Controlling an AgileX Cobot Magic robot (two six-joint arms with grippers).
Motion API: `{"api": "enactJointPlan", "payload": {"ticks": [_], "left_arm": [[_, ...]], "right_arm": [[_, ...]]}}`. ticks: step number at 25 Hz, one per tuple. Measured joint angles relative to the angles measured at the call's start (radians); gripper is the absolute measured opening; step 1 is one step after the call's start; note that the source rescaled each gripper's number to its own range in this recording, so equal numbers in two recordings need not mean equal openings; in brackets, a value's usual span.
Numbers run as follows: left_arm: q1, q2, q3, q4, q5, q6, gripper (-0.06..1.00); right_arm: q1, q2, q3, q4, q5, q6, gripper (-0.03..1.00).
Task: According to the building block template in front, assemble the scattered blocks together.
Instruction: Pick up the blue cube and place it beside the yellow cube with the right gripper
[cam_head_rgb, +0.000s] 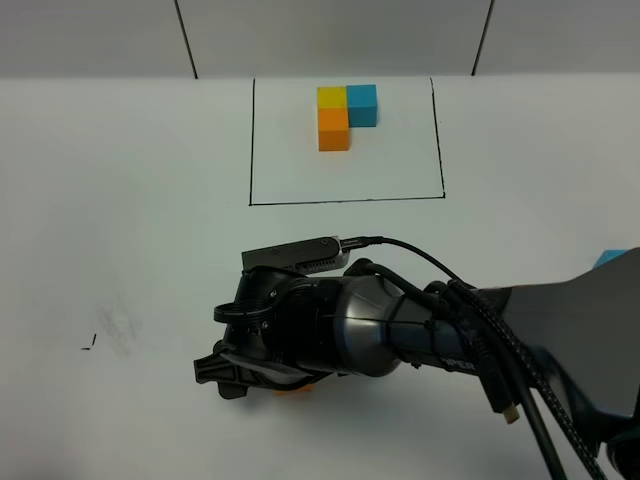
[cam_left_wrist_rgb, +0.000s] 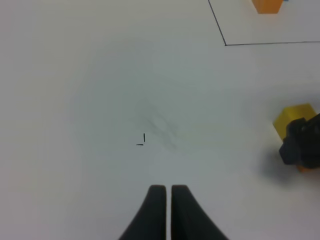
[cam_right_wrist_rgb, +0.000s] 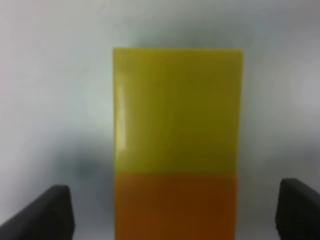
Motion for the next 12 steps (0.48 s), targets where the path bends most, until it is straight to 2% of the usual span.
{"api": "enactJointPlan", "payload": {"ticks": [6,12], "left_arm": [[0.000,0.000,0.000,0.000,0.000,0.000,0.01],[0.000,0.000,0.000,0.000,0.000,0.000,0.01]], "right_arm": [[0.012,-0.077,0.000,-0.009,0.018,0.000,0.93],[0.041,-0.167,-0.013,-0.026,0.117,0.004,0.89]]}}
